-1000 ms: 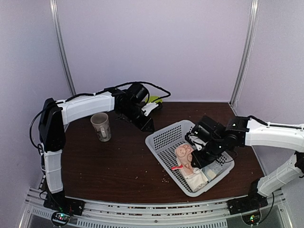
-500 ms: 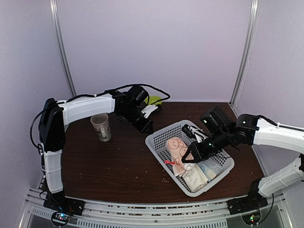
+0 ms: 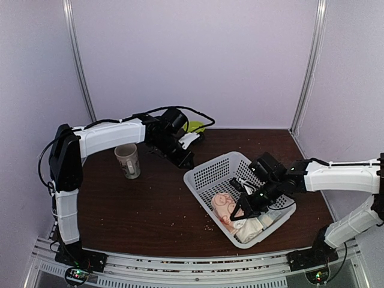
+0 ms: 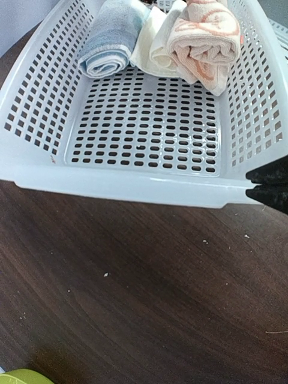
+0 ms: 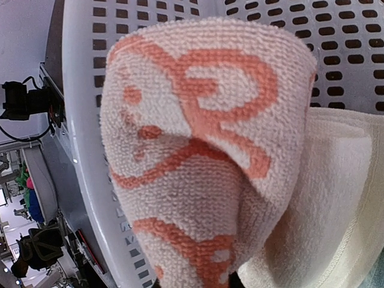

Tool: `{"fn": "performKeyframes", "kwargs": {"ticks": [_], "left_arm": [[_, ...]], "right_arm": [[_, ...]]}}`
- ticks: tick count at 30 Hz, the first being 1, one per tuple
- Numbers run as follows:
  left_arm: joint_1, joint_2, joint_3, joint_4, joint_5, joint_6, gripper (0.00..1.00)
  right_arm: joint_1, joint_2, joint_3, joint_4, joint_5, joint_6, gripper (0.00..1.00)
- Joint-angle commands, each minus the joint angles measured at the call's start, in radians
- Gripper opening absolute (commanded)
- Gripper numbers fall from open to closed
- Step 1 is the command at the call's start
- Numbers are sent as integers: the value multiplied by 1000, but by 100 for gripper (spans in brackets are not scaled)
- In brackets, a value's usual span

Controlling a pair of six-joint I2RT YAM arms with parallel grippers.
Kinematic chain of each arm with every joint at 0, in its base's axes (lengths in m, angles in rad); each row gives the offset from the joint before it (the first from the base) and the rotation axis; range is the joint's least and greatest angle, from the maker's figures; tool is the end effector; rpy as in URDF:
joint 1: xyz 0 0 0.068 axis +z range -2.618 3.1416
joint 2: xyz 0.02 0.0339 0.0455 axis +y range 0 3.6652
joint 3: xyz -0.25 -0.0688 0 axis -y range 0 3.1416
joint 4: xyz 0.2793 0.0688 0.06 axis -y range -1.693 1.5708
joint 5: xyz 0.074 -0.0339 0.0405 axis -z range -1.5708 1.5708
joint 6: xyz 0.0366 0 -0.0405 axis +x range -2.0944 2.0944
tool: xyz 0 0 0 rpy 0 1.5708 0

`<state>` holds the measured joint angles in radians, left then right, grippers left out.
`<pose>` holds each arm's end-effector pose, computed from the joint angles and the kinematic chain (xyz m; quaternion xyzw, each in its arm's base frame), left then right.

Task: Roll the towels
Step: Place the towel in the bin.

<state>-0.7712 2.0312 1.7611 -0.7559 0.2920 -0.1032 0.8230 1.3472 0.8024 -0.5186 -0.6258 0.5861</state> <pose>0.3317 -0.3371 0.2275 0.3494 0.8874 -0.2396 0.1818 0.1780 0.2235 0.1732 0.1856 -0.9054 -0.3817 0.0111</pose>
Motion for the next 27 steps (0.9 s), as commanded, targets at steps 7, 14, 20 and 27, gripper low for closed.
{"fn": "performKeyframes", "kwargs": {"ticks": [7, 14, 20, 27], "left_arm": [[6, 30, -12, 37, -9, -8, 0], [6, 32, -7, 37, -14, -8, 0], [6, 32, -13, 37, -10, -9, 0], [6, 32, -21, 37, -5, -7, 0]], "right_arm": [[50, 57, 62, -232, 211, -119, 0], [147, 83, 105, -297, 311, -119, 0], [219, 119, 111, -300, 349, -93, 0], [243, 101, 120, -312, 342, -87, 33]]}}
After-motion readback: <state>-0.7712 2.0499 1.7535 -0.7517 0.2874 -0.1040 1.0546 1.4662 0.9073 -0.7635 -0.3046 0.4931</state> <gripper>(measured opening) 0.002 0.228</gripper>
